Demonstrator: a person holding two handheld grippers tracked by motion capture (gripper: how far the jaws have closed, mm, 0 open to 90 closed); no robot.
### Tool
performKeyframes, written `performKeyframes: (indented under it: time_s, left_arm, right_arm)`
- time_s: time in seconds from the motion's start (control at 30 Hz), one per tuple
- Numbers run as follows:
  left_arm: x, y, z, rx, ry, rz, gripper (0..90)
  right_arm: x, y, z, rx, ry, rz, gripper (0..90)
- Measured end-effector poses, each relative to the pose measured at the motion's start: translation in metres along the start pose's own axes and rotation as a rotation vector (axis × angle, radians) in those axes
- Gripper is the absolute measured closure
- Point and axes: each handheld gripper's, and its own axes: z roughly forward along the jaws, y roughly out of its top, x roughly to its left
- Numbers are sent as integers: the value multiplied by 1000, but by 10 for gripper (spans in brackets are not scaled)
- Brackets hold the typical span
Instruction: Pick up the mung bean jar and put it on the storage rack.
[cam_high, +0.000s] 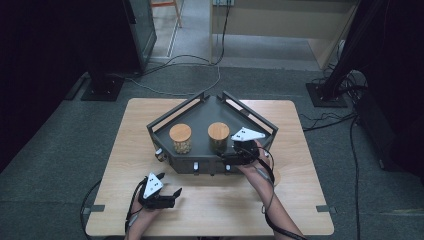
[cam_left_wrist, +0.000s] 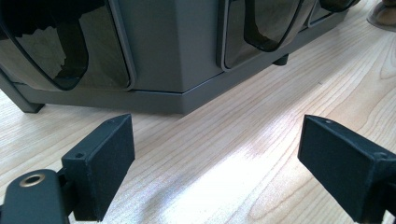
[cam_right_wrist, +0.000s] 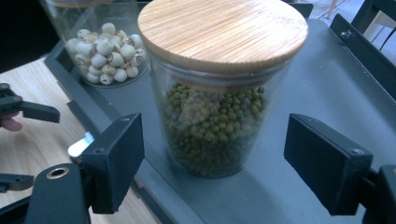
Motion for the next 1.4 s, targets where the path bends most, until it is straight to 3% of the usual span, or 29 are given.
performKeyframes:
  time_s: [0.57,1.07,1.4]
  left_arm:
    - [0,0,0,-1,1,0,108]
    - [0,1,0,3,1,1,108]
    - [0,0,0,0,2,1,108]
  right_arm:
    - [-1,-26,-29,-35,29,-24,200]
    - [0,-50,-58,-59,49,-83,200]
    - [-6,-68,-68,-51,66,-75,200]
